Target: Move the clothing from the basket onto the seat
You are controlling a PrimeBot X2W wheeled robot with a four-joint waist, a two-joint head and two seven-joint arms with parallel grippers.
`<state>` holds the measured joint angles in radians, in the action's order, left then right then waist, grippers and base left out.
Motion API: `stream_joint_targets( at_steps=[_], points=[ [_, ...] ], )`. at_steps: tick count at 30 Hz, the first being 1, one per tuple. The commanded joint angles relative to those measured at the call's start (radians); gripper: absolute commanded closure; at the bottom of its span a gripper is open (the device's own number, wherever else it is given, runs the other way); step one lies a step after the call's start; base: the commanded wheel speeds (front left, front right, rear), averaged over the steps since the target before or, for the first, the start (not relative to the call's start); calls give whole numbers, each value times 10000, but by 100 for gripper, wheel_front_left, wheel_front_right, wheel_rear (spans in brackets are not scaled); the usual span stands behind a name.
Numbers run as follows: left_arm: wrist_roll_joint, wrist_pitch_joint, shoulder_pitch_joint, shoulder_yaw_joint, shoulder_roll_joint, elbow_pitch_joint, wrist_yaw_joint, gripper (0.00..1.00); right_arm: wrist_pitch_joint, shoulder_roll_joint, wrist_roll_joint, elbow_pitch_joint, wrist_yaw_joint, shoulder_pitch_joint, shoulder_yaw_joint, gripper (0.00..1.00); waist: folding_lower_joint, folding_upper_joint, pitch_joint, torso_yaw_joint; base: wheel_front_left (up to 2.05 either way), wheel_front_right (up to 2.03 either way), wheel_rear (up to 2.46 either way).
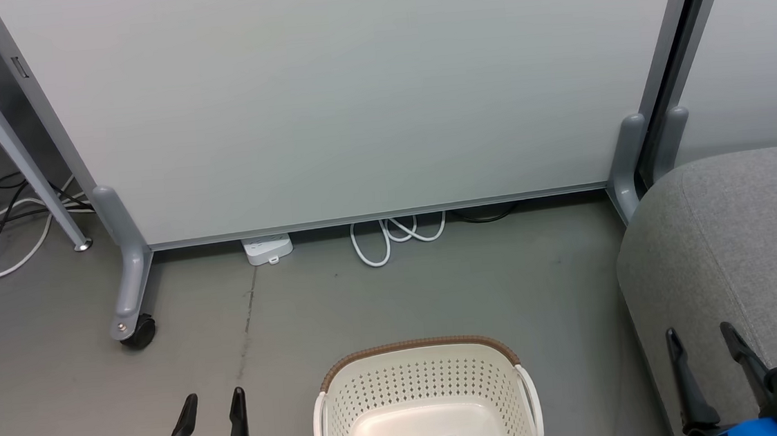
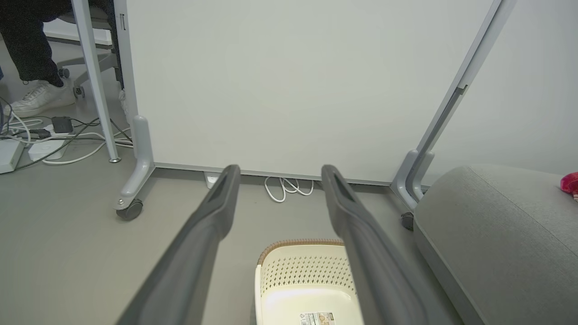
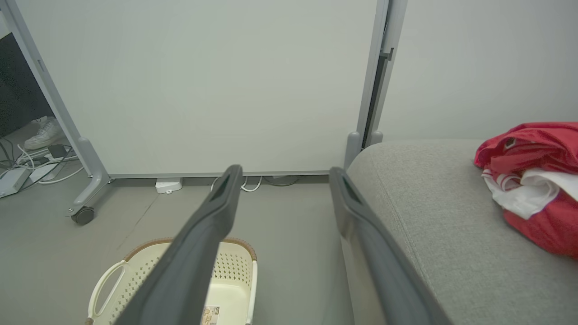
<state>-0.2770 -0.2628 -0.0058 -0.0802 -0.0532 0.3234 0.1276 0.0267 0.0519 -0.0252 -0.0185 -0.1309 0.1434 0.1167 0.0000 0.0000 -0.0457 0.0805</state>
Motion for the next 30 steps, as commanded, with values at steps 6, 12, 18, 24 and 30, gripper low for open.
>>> stream_joint_targets(
  at_steps=[6, 12, 18, 24, 30],
  points=[
    [-13, 46, 222, 10, 73, 318, -6, 100, -17, -40, -23, 439, 0, 40, -40, 100, 0, 0, -4, -10, 0, 0, 0],
    [-873, 289, 240, 124, 89, 372, -3, 100, -195, -51, -998, 794, 0, -188, 36, 100, 0, 0, 14, -39, 0, 0, 0],
    [-1932, 583, 121, 279, 79, 267, 0, 100, -274, -47, -2270, 915, 0, -374, 3, 100, 0, 0, 37, -77, 0, 0, 0],
    [-2917, 856, 15, 421, 71, 171, 3, 100, -350, -43, -3446, 1037, 0, -546, -21, 100, 0, 0, 61, -115, 0, 0, 0],
    [-3686, 1068, -74, 536, 64, 95, 5, 100, -425, -40, -4366, 1143, 1, -691, -28, 100, 0, 0, 81, -147, 0, 0, 0]
  ],
)
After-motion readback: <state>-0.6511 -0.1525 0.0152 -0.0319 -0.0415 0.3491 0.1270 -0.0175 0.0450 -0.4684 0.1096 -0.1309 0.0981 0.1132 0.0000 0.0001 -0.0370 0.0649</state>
